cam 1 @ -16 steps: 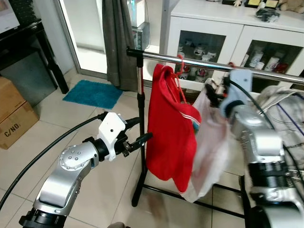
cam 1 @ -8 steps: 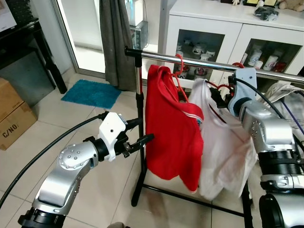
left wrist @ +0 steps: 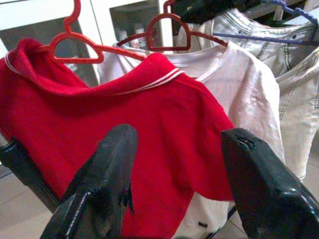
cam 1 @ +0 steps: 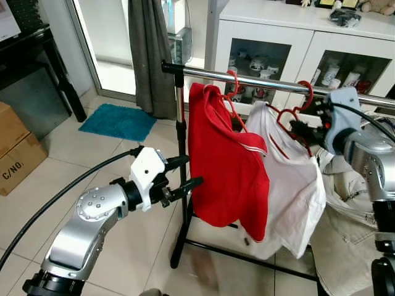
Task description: Hang hanger
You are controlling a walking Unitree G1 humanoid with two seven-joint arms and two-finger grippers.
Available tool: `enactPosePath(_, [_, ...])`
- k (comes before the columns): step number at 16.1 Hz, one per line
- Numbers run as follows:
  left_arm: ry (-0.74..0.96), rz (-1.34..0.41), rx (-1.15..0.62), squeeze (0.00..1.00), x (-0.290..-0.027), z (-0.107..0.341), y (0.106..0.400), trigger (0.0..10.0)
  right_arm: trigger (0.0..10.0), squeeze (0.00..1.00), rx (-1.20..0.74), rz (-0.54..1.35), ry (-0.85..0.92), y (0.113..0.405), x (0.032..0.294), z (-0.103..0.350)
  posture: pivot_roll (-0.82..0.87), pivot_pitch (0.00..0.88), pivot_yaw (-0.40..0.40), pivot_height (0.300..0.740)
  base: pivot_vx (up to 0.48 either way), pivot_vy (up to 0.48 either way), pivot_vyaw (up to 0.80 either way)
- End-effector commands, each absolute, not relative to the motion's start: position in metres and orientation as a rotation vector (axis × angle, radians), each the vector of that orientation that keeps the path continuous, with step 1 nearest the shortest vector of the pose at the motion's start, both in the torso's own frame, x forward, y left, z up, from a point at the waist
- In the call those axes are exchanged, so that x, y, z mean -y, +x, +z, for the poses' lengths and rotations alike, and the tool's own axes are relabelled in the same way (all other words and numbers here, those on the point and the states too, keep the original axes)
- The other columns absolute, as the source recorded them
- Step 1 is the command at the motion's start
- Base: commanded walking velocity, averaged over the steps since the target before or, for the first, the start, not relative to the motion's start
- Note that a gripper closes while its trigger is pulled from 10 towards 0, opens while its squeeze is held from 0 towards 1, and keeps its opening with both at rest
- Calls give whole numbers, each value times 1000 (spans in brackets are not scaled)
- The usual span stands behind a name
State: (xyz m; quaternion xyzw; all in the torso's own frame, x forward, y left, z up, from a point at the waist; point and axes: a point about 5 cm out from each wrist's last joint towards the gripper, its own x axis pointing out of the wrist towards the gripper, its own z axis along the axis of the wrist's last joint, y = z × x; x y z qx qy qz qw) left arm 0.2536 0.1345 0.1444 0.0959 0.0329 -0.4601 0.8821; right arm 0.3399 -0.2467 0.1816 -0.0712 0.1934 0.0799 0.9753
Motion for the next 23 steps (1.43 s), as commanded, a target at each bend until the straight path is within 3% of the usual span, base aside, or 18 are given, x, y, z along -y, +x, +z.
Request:
enactPosePath(1, [203,-977,-69,0,-132,146,255,10000,10000,0,-374,201,-139,345,245,187,-64,0,-4,740,0,0,0])
enactPosePath(2, [204,-986,-69,0,-132,146,256,10000,10000,0,-385,231,-140,349,243,185,-63,0,-3,740,0,0,0])
enactPosePath(3, [202,-998,-70,0,-131,147,256,10000,2549,0,-395,264,-137,355,241,183,-60,0,-5,740,0,0,0])
enactPosePath(4, [201,-1001,-71,0,-130,147,256,10000,2549,0,-399,270,-137,357,240,182,-60,0,-5,740,0,0,0])
enactPosePath(5, [198,-1012,-72,0,-129,147,256,10000,0,0,-417,274,-138,361,240,179,-60,0,-7,740,0,0,0])
enactPosePath(23, [196,-1055,-71,0,-124,150,256,10000,0,0,-485,216,-80,379,249,156,-62,0,-8,740,0,0,0])
